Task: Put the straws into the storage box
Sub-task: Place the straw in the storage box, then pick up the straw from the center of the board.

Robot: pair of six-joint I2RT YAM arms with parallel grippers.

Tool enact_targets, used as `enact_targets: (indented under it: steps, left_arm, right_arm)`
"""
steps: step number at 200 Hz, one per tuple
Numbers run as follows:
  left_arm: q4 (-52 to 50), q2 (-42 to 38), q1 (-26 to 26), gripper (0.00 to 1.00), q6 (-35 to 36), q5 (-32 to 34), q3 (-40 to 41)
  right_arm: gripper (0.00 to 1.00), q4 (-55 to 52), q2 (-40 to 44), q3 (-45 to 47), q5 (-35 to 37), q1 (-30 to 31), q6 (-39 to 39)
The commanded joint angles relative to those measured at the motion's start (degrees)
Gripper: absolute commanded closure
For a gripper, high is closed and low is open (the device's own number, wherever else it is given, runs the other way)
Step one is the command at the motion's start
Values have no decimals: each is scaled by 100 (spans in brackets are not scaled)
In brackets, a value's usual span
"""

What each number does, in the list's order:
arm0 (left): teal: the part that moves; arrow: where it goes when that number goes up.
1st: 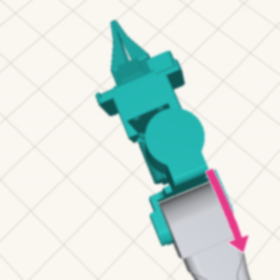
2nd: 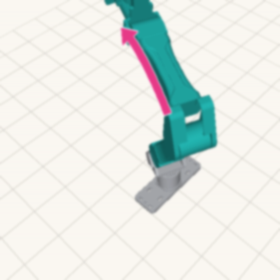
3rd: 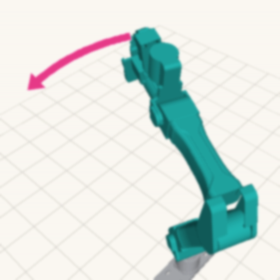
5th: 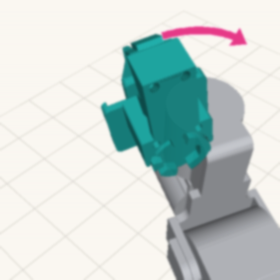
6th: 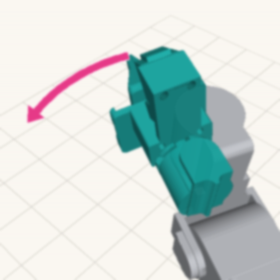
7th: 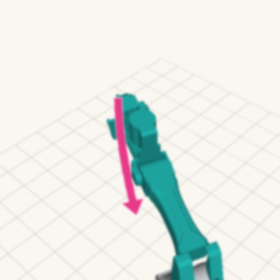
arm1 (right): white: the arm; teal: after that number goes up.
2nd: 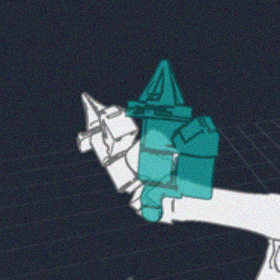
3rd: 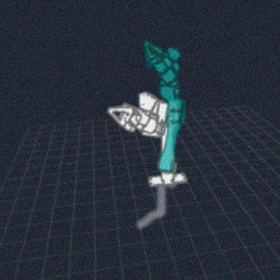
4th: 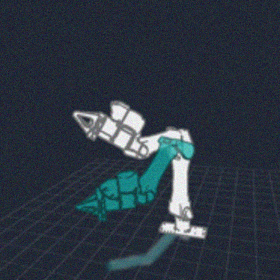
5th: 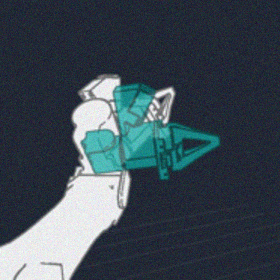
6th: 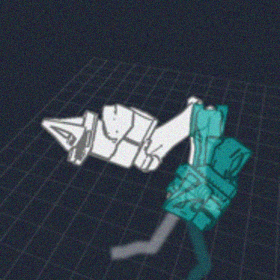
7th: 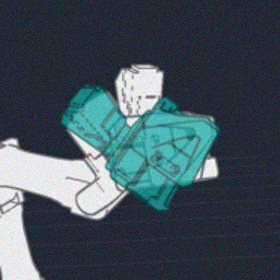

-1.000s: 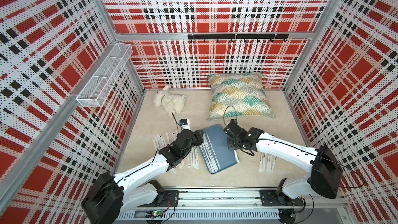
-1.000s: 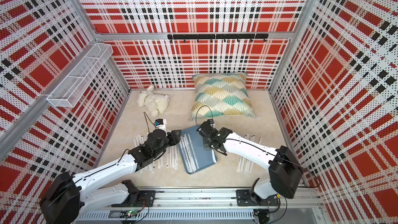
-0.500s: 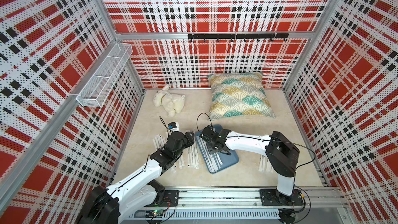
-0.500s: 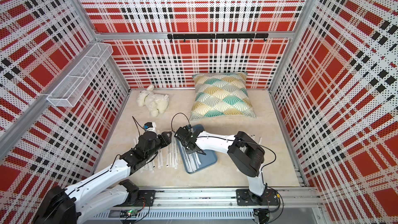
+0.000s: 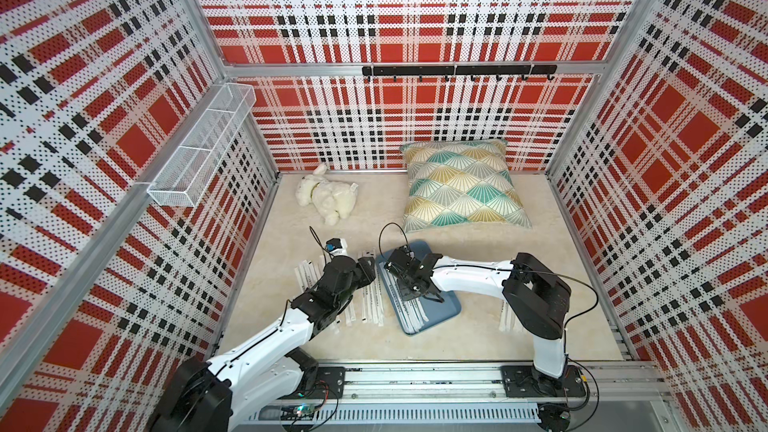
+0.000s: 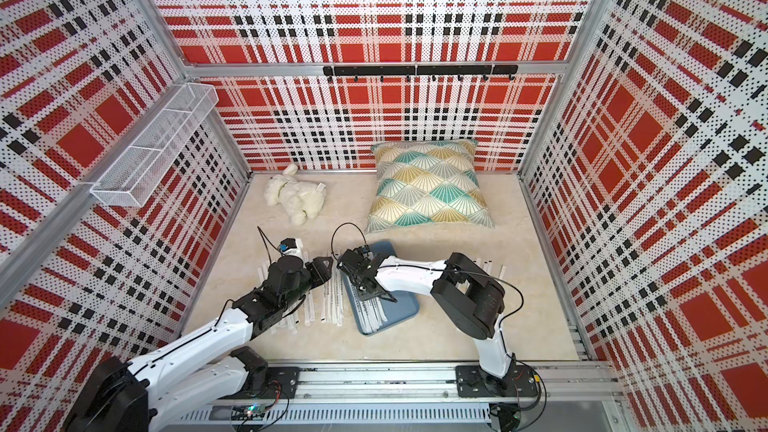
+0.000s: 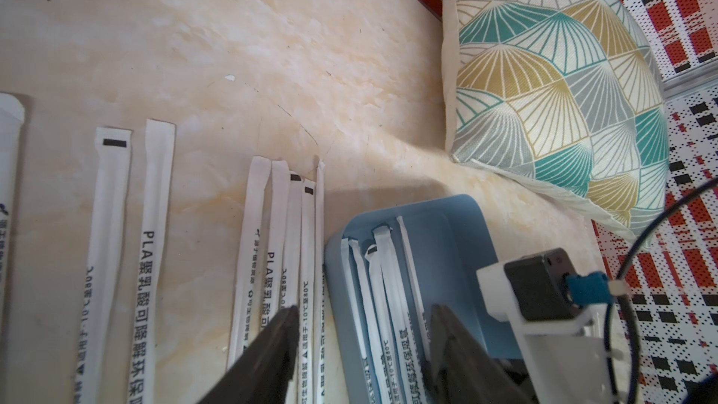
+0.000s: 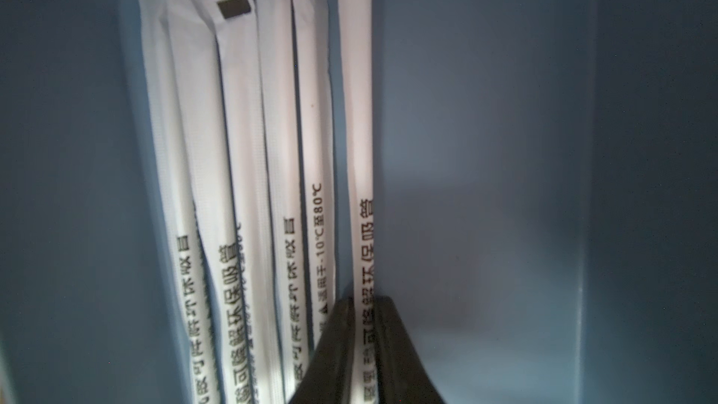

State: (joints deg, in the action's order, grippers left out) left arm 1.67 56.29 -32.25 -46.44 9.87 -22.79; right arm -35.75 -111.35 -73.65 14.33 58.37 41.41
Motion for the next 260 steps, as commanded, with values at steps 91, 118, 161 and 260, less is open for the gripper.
enact_targets:
  steps: [91, 118, 161, 260]
  left_arm:
    - [65, 388, -615, 41, 418, 604, -815]
    - [31, 1376, -1668, 41, 684, 1032, -1620]
    - [358, 3064, -2796, 40, 834, 564, -2628]
    - [342, 3828, -2974, 39, 978, 95, -2989]
  right_arm:
    - [71, -890, 1946, 651, 186, -607, 167]
    - [72, -843, 2927, 1867, 205, -1547, 283]
    - [76, -491, 4099, 3343, -123, -3336, -88]
    - [79, 163, 3625, 3954, -206, -3782, -102]
